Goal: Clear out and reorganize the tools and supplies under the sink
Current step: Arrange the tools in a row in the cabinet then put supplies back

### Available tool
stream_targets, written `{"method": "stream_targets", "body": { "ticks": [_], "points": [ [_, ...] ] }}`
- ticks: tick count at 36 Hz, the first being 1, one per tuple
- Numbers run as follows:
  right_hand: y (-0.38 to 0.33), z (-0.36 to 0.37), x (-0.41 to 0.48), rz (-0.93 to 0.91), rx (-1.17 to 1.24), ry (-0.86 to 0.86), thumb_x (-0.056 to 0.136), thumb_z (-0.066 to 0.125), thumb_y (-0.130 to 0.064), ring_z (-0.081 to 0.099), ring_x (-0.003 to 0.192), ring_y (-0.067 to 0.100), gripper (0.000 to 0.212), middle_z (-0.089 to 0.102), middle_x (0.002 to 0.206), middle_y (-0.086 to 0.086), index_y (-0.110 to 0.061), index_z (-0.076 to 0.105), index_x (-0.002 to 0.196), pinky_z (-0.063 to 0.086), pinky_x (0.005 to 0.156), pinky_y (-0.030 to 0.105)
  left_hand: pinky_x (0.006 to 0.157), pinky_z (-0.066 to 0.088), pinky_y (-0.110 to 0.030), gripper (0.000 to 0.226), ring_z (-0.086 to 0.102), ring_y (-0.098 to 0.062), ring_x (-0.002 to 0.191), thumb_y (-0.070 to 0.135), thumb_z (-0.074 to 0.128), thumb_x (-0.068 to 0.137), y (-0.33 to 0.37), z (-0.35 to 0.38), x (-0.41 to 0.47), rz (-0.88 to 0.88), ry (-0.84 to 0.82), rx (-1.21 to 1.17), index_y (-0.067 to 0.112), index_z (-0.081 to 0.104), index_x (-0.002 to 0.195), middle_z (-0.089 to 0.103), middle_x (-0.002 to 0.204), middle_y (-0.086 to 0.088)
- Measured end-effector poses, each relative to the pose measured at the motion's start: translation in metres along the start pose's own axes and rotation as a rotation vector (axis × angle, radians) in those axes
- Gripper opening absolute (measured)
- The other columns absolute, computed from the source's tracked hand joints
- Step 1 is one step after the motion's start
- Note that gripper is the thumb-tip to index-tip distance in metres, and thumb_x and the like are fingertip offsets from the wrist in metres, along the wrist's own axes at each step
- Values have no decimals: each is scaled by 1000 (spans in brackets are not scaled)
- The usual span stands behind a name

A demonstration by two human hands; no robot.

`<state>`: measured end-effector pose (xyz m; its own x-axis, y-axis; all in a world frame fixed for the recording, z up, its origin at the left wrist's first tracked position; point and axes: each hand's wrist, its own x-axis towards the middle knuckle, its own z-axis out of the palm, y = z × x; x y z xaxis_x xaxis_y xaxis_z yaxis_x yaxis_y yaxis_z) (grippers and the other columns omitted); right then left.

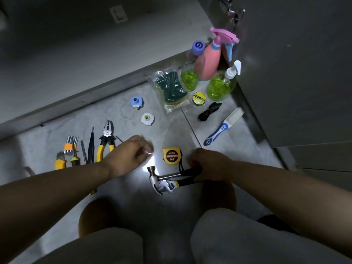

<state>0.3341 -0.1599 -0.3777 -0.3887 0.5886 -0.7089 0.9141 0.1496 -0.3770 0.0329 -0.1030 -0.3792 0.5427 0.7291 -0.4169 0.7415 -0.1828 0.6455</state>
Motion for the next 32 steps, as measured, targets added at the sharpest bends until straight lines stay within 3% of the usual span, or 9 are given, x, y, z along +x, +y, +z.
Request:
{"method": "stream_targets", "body": {
  "ticks": [4,8,12,19,23,27,29,32],
  "points": [
    [-7,24,0,-17,-246,29,79,74,-43,57,111,26,73,44,131,5,-25,39,141,55,81,41,98,50,-39,13,62,-15,100,14,73,90,-10,1,-8,-21,26,-24,23,70,100,59,104,1],
    [-6,31,3,-90,-379,74,85,71,-27,57,113,29,75,42,138,7,-24,30,149,56,79,45,97,50,-39,12,62,-14,100,18,74,90,-14,2,-9,-29,24,-56,25,70,98,61,102,2],
    [-6,25,6,-132,-426,55,84,71,-27,60,111,30,73,47,136,6,-20,34,147,57,79,47,96,49,-28,13,62,-13,99,18,75,91,-17,1,-5,-55,81,-109,29,68,94,61,102,0],
    [-11,27,5,-134,-413,32,89,66,-24,60,110,29,58,50,133,7,-17,41,141,56,82,45,96,46,-28,10,59,-13,98,14,74,92,-27,-3,-2,-67,153,-118,8,66,90,60,93,10],
    [-24,0,22,-83,-419,158,88,65,-28,59,103,26,42,52,124,6,-18,54,128,55,77,40,95,43,-20,8,57,-2,97,17,73,93,-32,-7,-6,-94,176,-161,11,67,93,61,96,9],
    [-46,-29,44,-117,-544,49,93,60,-28,61,102,27,32,52,123,7,-17,59,123,53,75,41,88,43,-11,5,57,3,94,17,72,94,-39,-14,-18,-140,224,-219,19,68,97,59,98,11],
    [-52,-35,50,-126,-620,-16,94,58,-26,63,100,28,27,56,120,7,-16,60,119,53,77,40,89,43,-15,8,58,-3,95,19,69,95,-47,-17,-24,-180,271,-222,26,68,100,58,102,6],
    [-54,-46,54,-199,-639,-88,94,58,-33,65,101,26,29,61,118,5,-21,59,120,52,81,38,93,45,-26,12,57,-14,100,17,65,96,-65,-21,-35,-265,396,-160,21,68,108,56,108,1]
  ]
}}
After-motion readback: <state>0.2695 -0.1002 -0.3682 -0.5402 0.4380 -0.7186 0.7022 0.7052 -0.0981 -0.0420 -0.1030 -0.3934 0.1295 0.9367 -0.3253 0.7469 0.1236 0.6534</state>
